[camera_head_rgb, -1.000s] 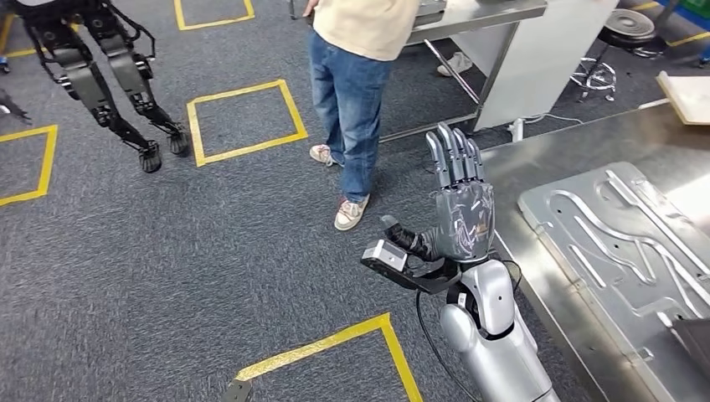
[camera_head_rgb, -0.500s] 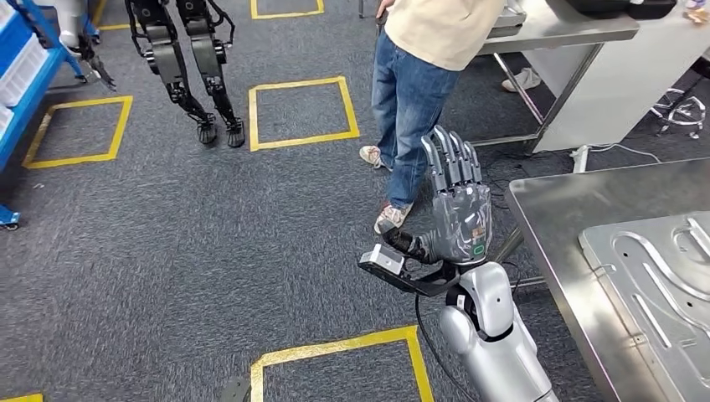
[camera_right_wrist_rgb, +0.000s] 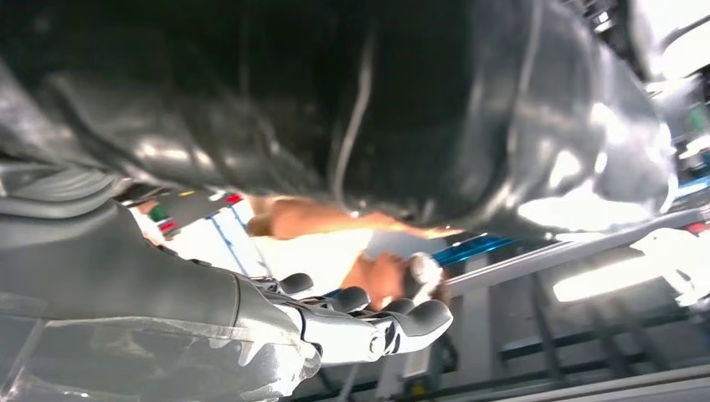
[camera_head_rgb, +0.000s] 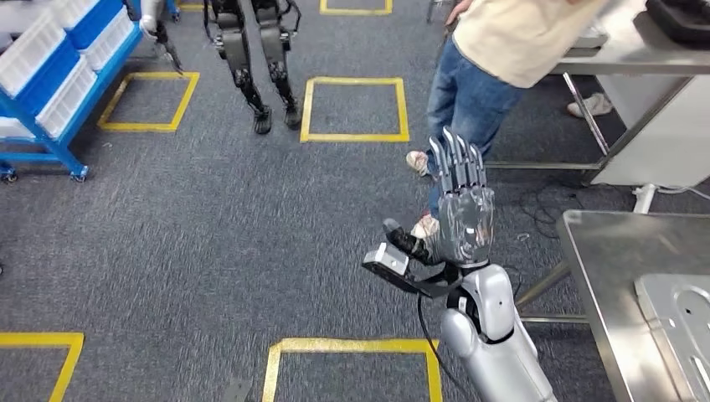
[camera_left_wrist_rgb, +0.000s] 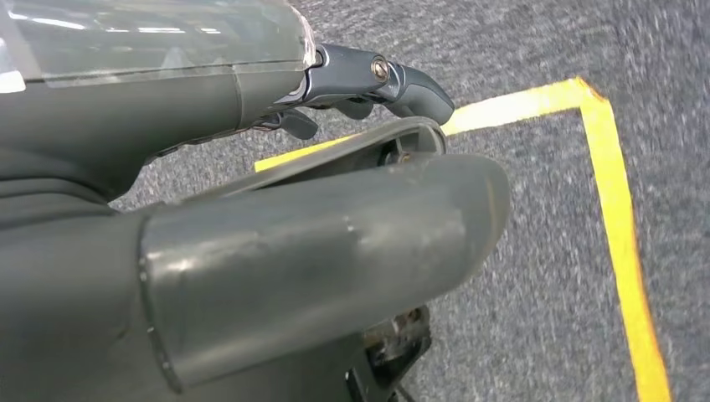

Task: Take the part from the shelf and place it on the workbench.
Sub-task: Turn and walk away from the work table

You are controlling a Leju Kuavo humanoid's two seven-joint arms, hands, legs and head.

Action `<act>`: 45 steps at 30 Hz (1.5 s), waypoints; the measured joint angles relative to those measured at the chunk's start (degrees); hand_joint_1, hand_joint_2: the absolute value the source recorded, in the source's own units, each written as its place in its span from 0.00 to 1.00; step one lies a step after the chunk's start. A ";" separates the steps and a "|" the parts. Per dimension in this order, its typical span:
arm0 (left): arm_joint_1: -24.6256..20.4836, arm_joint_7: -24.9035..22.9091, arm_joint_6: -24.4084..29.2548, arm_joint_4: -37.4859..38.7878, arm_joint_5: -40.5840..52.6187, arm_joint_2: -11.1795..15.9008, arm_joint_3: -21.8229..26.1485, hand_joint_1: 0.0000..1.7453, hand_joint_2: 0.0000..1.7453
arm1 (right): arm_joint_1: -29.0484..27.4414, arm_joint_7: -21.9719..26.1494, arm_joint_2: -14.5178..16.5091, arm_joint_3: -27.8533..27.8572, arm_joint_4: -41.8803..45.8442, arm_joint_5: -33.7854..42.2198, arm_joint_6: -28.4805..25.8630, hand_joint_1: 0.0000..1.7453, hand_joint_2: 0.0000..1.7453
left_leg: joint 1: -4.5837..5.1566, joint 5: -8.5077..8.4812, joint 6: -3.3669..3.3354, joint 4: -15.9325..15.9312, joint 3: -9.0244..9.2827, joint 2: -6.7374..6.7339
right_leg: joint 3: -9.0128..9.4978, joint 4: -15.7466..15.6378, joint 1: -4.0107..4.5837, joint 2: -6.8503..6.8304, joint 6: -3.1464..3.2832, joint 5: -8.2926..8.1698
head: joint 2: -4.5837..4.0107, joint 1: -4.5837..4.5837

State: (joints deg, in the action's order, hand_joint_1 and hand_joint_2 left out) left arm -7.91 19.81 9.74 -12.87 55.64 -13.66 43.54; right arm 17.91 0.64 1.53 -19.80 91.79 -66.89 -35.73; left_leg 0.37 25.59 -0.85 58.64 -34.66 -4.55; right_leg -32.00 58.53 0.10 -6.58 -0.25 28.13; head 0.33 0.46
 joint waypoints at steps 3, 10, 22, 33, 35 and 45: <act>0.15 0.14 0.16 0.00 -0.09 0.02 0.00 0.00 0.00 | -0.03 -0.01 -0.37 0.42 0.91 0.37 0.02 0.00 0.00 | -0.35 -0.39 -1.11 -0.43 0.04 2.11 | -0.27 1.32 -0.37 1.64 -0.90 1.42 | 0.00 -0.02; 0.19 0.56 0.30 0.00 -0.97 0.06 0.01 0.00 0.00 | -2.13 -0.03 -2.91 2.31 3.86 1.26 0.27 0.00 0.00 | -0.53 -0.58 -1.93 -0.34 0.08 7.58 | -6.62 12.38 -0.85 6.71 -1.21 3.90 | 0.00 -0.04; 0.41 0.79 0.45 0.00 -0.93 0.33 0.04 0.00 0.00 | -4.06 0.27 -3.67 2.89 6.62 1.01 0.82 0.00 0.00 | -0.98 5.66 1.37 12.30 -6.49 5.54 | -0.55 -0.81 -0.99 5.60 1.28 -1.30 | 0.00 0.22; 0.66 0.96 0.50 0.00 -1.05 0.52 0.09 0.00 0.00 | -5.05 0.65 -3.65 2.87 6.61 0.99 0.81 0.00 0.00 | -0.62 -0.58 -0.70 -0.77 0.24 3.37 | 0.05 0.11 -0.51 0.42 -0.79 0.36 | 0.00 0.19; 0.65 1.07 0.53 0.00 -1.08 0.54 0.11 0.00 0.00 | -5.21 0.65 -3.66 2.90 6.61 1.19 0.79 0.00 0.00 | -0.89 -0.97 -1.31 -1.24 0.42 4.39 | -1.54 3.81 -0.80 3.28 -1.26 2.92 | 0.00 0.14; 0.55 1.25 0.62 0.00 -1.07 0.50 0.13 0.00 0.00 | -6.55 0.83 -3.79 2.97 6.62 1.80 0.79 0.00 0.00 | -0.94 -1.01 -0.68 -0.27 -0.40 11.24 | -1.22 0.59 -1.15 11.35 -0.51 -0.55 | 0.00 0.12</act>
State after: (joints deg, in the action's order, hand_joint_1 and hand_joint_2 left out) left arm -7.35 21.06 10.36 -12.87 54.58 -13.16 43.67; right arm 11.35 1.46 -2.26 -16.83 98.41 -65.09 -34.94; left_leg -0.57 24.58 -1.54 58.37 -35.05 6.69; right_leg -33.22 59.12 -1.04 4.77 -0.76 27.58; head 0.33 0.58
